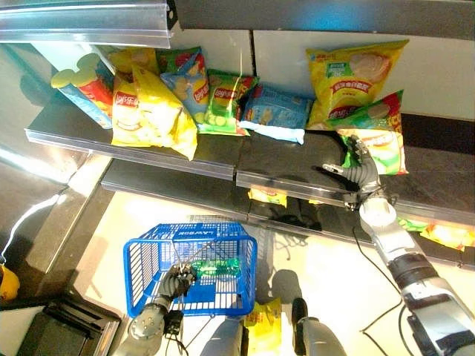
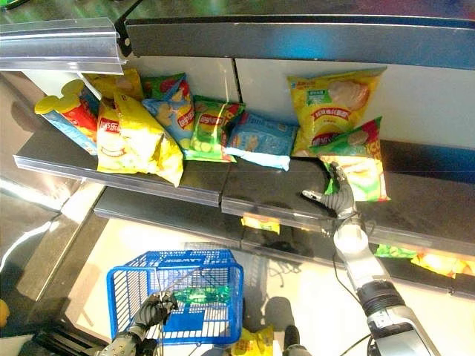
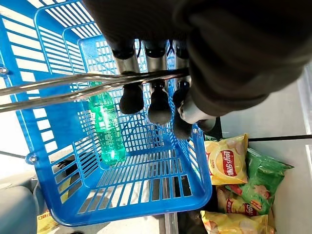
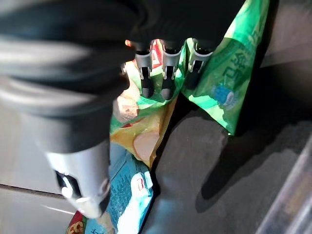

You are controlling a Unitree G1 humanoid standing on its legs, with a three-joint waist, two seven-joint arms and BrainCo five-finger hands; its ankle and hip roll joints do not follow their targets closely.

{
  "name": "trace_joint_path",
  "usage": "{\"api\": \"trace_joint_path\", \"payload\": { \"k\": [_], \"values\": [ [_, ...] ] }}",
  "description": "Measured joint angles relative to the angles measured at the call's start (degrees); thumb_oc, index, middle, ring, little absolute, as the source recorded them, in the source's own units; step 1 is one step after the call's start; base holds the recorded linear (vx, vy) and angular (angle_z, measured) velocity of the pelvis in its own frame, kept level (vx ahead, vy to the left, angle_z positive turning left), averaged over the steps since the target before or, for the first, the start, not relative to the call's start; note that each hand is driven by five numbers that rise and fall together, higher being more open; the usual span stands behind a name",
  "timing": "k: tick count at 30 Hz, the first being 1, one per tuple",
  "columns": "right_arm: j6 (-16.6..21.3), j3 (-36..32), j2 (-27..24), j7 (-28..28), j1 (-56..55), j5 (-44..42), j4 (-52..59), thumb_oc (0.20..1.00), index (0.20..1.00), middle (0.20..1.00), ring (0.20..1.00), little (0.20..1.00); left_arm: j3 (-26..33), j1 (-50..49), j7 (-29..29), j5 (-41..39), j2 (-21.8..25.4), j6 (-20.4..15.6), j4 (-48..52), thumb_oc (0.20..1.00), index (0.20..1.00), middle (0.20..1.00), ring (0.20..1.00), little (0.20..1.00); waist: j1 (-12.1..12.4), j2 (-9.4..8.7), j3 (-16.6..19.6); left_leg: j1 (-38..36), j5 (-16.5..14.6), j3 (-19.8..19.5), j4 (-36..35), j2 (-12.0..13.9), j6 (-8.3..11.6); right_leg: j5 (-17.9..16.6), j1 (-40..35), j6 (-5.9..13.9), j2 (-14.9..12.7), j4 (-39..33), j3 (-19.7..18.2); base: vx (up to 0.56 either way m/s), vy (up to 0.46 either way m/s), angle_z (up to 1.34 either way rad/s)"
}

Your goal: Pick up the snacks into the basket

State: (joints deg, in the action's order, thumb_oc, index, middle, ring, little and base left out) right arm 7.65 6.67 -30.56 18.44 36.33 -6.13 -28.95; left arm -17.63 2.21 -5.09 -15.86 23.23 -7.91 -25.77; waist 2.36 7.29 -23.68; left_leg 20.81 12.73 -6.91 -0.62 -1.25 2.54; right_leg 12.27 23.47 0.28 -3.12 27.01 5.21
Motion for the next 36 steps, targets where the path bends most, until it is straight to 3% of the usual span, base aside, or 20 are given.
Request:
{"api": "trace_joint_path", "payload": {
  "k": [12,20,30,36],
  "values": [
    [1.09,-1.79,-1.55,-2.99,-13.51,0.98,22.95,1.0,1.0,1.0,1.0,1.0,0.24,1.14,-0.78,1.21,-0.88,-0.38,0.02,0.2,0.2,0.2,0.2,0.2,-0.64,-0.42,-0.6,0.57,0.32,0.2,0.44,-0.04,-0.17,0.0,0.67,-0.03,-0.04,0.67,0.0,0.0,0.001,0.0],
    [4.17,-15.07,-2.09,-1.9,-22.71,1.28,32.43,1.0,1.0,1.0,1.0,1.0,2.14,0.87,-1.18,1.61,-0.74,-0.65,1.19,0.2,0.2,0.2,0.2,0.2,-2.39,-2.29,-2.25,0.79,0.21,0.33,0.69,-0.23,-0.07,-0.12,0.73,0.04,-0.21,0.57,-0.11,-0.01,0.012,0.0],
    [5.23,-21.1,-0.77,1.56,-31.41,3.81,31.53,1.0,1.0,1.0,1.0,1.0,3.57,-1.0,-2.05,1.88,-0.83,-1.0,1.88,0.2,0.2,0.2,0.2,0.2,-5.0,-2.8,-2.57,0.84,-0.18,1.66,0.76,0.0,-0.3,-0.38,1.36,0.16,0.19,0.2,-1.76,-0.01,0.005,-0.08],
    [3.76,-20.81,-1.79,4.67,-26.82,3.72,17.16,1.0,1.0,1.0,1.0,1.0,3.6,-1.27,-1.96,1.87,-0.56,-1.44,1.9,0.2,0.2,0.2,0.2,0.2,-5.14,-3.15,-2.51,0.88,-0.2,3.22,0.78,0.6,-0.36,-0.93,1.91,0.21,0.93,-0.19,-3.28,-0.01,-0.014,-0.14]
  ]
}}
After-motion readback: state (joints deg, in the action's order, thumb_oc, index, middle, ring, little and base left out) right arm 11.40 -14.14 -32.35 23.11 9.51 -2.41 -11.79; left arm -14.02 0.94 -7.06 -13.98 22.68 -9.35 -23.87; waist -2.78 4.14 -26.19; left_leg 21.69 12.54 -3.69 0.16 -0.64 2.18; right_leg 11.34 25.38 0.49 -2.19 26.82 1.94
